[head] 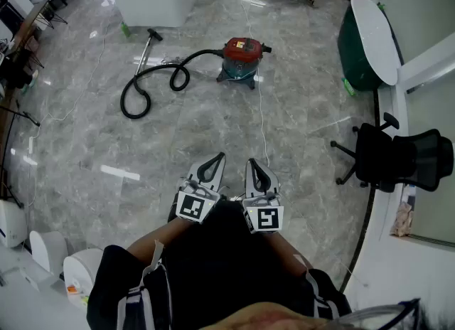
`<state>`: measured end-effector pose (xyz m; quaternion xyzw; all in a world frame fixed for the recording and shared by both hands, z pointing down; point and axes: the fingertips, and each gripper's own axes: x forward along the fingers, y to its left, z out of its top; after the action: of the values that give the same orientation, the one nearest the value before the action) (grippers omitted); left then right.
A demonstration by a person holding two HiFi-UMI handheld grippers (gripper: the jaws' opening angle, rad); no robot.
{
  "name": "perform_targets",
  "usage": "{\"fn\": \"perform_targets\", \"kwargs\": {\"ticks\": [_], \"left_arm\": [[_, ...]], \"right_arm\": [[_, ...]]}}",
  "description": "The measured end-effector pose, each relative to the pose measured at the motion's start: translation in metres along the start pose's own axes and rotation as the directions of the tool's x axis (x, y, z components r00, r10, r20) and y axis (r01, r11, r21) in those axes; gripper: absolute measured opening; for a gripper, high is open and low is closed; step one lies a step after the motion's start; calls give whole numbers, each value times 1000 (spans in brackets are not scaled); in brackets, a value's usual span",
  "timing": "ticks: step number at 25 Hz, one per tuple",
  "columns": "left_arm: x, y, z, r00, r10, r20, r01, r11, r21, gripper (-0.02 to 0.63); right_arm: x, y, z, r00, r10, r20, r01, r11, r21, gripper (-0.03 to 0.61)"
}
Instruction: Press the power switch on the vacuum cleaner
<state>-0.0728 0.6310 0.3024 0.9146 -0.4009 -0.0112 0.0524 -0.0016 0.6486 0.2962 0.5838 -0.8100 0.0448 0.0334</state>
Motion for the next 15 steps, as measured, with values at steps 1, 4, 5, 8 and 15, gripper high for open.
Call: {"fn": "perform_targets", "kwargs": {"ticks": [1, 4, 5, 8, 15], "left_arm": [[1, 0, -1, 1000, 0, 0, 0, 1000, 4, 18], [3, 0, -1, 1000, 2, 10, -2, 1000, 14, 18], [4, -1, 0, 1000, 3, 17, -3, 1000, 15, 18], [3, -7, -2, 1000, 3, 26, -3, 1000, 11, 18], [-2, -5, -3, 999, 33, 7, -34, 999, 16, 18]], "right_arm": [[1, 0, -1, 1000, 4, 4, -4, 1000, -1, 15], [3, -2, -1, 1000, 15, 15, -15, 1000, -5, 15], [3, -3, -1, 1000, 18, 18, -18, 1000, -7, 15], [-2, -5, -4, 1000, 20, 22, -20, 1000, -4, 15], [-7, -12, -13, 999, 51, 7, -51, 993, 105, 15]]}}
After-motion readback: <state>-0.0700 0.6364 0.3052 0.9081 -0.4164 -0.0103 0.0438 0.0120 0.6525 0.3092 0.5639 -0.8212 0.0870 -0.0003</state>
